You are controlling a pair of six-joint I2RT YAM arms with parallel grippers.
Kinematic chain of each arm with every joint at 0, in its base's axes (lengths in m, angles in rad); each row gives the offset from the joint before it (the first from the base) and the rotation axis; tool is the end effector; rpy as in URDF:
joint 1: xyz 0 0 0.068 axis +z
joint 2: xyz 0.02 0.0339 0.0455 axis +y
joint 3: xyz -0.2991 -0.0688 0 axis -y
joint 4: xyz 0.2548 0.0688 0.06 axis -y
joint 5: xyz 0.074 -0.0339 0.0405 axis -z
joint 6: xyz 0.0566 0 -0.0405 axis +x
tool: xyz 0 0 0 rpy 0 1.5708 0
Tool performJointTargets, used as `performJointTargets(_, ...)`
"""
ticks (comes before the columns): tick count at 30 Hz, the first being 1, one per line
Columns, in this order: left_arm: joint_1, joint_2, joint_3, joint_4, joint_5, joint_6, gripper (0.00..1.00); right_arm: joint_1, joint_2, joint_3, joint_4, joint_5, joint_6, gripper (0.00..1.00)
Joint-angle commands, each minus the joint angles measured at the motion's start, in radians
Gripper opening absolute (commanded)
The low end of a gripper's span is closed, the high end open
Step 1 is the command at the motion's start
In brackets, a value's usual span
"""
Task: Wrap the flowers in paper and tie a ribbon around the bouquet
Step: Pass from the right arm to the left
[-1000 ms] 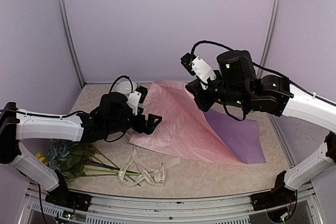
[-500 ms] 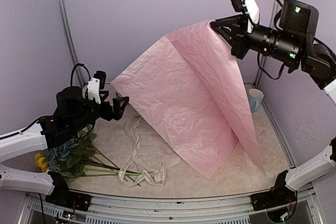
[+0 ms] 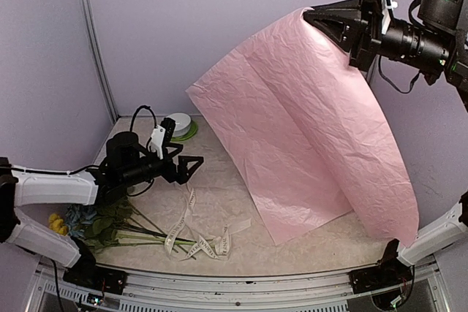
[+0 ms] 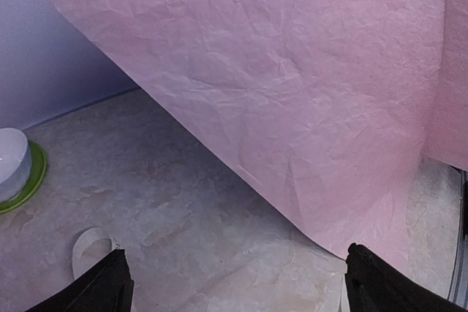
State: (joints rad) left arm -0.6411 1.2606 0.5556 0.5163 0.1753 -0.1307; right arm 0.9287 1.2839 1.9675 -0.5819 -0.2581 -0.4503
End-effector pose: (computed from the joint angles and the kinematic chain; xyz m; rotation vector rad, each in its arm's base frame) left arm 0.2258 -0.1808 0.2546 0.5833 1.7155 -0.7097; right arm 0.1220 0.1873 0.6209 -1.1084 1.0092 0.5763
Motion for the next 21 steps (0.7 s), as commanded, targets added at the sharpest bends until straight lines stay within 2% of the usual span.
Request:
performJointTargets(1,0.005,0.133,0.157,0.041,0.075,-0.008,0.99,-0.007,0.005,0.029,-0.037,-0.065,-0.038,0.00)
performJointTargets(6,-0.004,0.054,0.123,0.086,0.005,0.088,0.99,-0.007,0.056,0.087,-0.134,-0.203,-0.097,0.00)
performJointTargets(8,-0.029,-0.014,0.145,0.011,-0.046,0.172,0.99,-0.006,0.067,0.088,-0.147,-0.219,-0.116,0.00)
performJointTargets(13,-0.216,-0.147,0.262,-0.262,-0.250,0.450,0.99,-0.007,0.134,0.087,-0.200,-0.234,-0.149,0.00)
performJointTargets(17,-0.256,-0.202,0.339,-0.319,-0.228,0.528,0.99,-0.005,0.184,0.108,-0.251,-0.321,-0.163,0.00)
performJointTargets(21,-0.302,-0.136,0.444,-0.380,-0.256,0.636,0.99,-0.004,0.224,0.132,-0.297,-0.400,-0.181,0.00)
